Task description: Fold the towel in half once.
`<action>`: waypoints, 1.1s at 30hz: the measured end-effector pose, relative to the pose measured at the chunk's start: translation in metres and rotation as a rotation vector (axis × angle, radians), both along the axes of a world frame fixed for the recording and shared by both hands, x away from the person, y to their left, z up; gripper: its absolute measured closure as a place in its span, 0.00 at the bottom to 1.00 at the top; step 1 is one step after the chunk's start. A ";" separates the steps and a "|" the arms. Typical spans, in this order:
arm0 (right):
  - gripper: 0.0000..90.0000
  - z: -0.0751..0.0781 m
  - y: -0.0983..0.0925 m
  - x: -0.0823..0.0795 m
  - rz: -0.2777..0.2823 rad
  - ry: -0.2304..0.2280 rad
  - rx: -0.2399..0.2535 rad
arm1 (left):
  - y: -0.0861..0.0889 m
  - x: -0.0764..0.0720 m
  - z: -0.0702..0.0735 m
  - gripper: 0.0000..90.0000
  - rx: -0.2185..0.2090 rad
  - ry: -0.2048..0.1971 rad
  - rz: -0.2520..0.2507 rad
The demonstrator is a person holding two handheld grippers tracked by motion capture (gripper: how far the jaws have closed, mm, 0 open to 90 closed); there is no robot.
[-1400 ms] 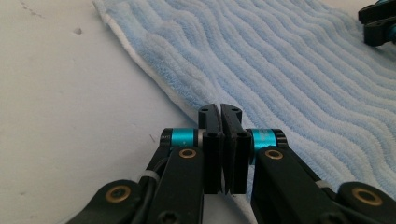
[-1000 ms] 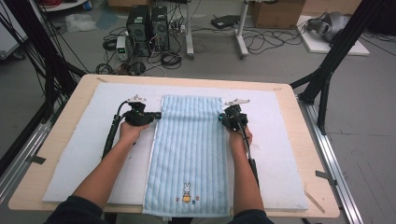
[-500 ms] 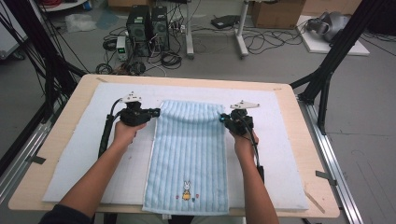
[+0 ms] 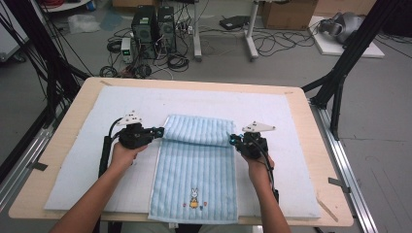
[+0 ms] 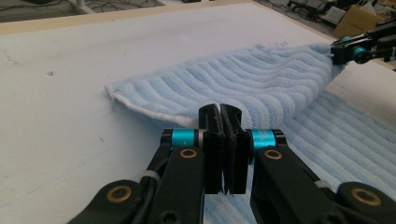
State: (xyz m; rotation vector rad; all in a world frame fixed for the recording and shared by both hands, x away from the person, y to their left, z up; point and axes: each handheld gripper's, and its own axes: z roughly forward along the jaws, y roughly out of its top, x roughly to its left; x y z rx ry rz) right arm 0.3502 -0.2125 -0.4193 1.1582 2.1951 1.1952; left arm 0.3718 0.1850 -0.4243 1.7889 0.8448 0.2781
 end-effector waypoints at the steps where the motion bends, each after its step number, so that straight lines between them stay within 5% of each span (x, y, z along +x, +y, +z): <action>1: 0.95 -0.001 0.000 -0.002 0.001 0.007 -0.006 | 0.001 -0.002 -0.001 0.97 0.000 0.003 -0.003; 11: 0.95 -0.008 0.001 -0.019 0.039 0.043 -0.038 | 0.001 -0.019 -0.010 0.97 0.070 0.022 -0.049; 13: 0.89 -0.009 0.002 -0.020 0.043 0.043 -0.052 | 0.001 -0.020 -0.012 0.92 0.080 0.020 -0.019; 15: 0.77 -0.008 0.000 -0.019 0.027 0.037 -0.046 | 0.003 -0.015 -0.013 0.66 0.078 0.026 0.057; 18: 0.64 -0.004 -0.002 -0.015 -0.010 0.024 -0.023 | 0.006 -0.006 -0.011 0.51 0.040 0.057 0.107; 23: 0.55 0.000 -0.008 -0.005 -0.063 0.018 0.001 | 0.004 0.010 -0.006 0.49 0.028 0.058 0.120; 33: 0.42 -0.006 -0.005 0.031 -0.132 0.085 -0.023 | -0.012 0.043 -0.012 0.45 0.050 0.154 0.123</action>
